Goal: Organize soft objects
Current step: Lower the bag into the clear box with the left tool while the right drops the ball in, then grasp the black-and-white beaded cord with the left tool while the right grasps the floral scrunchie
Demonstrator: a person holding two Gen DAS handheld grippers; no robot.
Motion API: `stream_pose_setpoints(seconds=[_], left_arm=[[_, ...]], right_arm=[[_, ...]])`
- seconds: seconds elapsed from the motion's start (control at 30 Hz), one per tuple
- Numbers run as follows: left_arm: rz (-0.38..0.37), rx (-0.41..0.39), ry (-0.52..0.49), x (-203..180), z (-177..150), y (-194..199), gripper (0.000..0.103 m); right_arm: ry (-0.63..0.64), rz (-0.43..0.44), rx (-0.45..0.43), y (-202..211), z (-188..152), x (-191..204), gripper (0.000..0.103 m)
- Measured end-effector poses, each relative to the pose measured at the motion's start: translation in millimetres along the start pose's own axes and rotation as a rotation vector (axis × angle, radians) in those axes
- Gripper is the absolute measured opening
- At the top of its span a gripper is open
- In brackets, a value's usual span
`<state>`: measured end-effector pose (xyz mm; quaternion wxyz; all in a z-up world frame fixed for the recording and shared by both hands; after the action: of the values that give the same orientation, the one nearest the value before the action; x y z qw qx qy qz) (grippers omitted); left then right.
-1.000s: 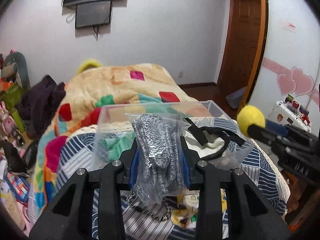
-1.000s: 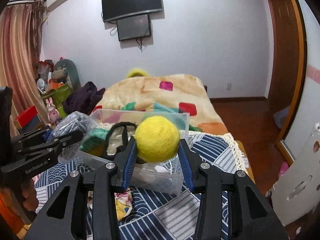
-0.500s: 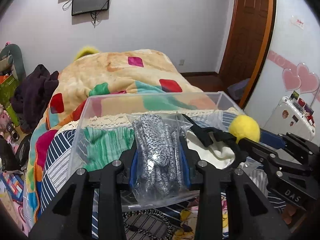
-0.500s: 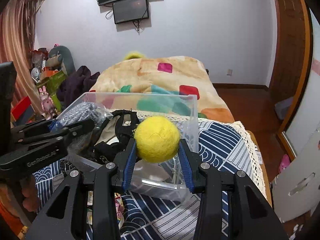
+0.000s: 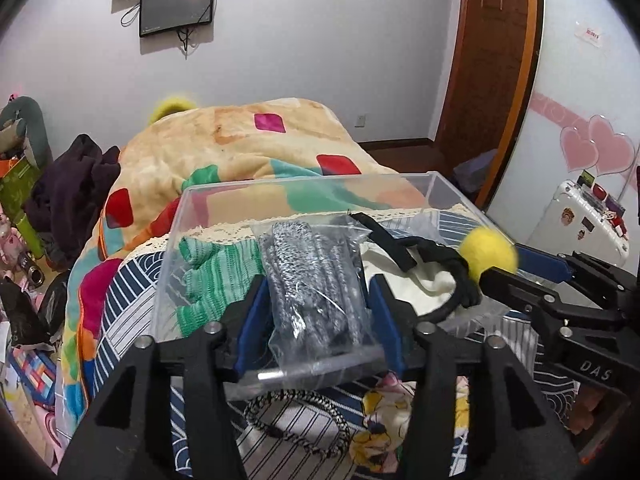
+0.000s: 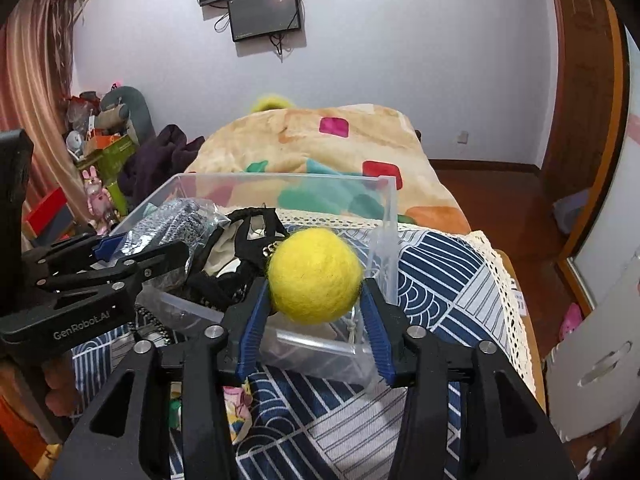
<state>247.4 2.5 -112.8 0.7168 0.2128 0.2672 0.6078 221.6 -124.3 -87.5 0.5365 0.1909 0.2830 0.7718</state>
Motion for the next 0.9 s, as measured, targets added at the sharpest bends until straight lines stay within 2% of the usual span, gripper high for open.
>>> stream_pose_setpoints(seconds=[0.07,0.17,0.27,0.4,0.53,0.63,0.73,0.77,0.83,0.9], left_arm=[[-0.008,-0.017,-0.003,0,0,10,0.054],[-0.023,-0.040,-0.003,1,0,24,0.062],[-0.023,-0.066,-0.006,2,-1,40,0.068],[-0.007,-0.087,0.000,9,-8,59,0.078],[-0.008,-0.058,0.029,21,-21,62,0.085],[0.012,-0.021,0.029,28,-36,58,0.085],[0.041,0.017,0.027,35,-50,48,0.083],[0.040,0.032,0.034,37,-53,43,0.079],[0.033,0.066,0.044,41,-61,35,0.064],[0.030,0.092,0.059,46,-67,27,0.055]], right_arm=[[-0.013,0.021,-0.010,5,0,0,0.054],[-0.014,0.014,-0.043,15,1,0,0.067],[-0.004,-0.003,-0.083,28,3,2,0.070],[-0.006,0.020,-0.124,43,4,7,0.074],[0.004,0.043,-0.146,50,-1,15,0.081],[0.001,0.098,-0.131,47,-9,25,0.083],[0.017,0.115,-0.090,34,-20,36,0.083],[0.024,0.114,-0.079,32,-23,40,0.083],[0.034,0.115,-0.045,23,-33,46,0.083],[0.040,0.129,-0.004,11,-41,51,0.083]])
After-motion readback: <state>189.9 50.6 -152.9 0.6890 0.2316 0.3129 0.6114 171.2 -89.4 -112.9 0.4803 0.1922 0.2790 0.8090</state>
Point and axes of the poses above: each gripper's, at about its wrist camera, not at the fingertips, and y roughly against the way its jaws point, x to its left, z to its top, the point moved 5 cm from there along -y, roughly the way its jaws point, and after that the axes turned 5 degrees about -z, right-handed, at the moved point
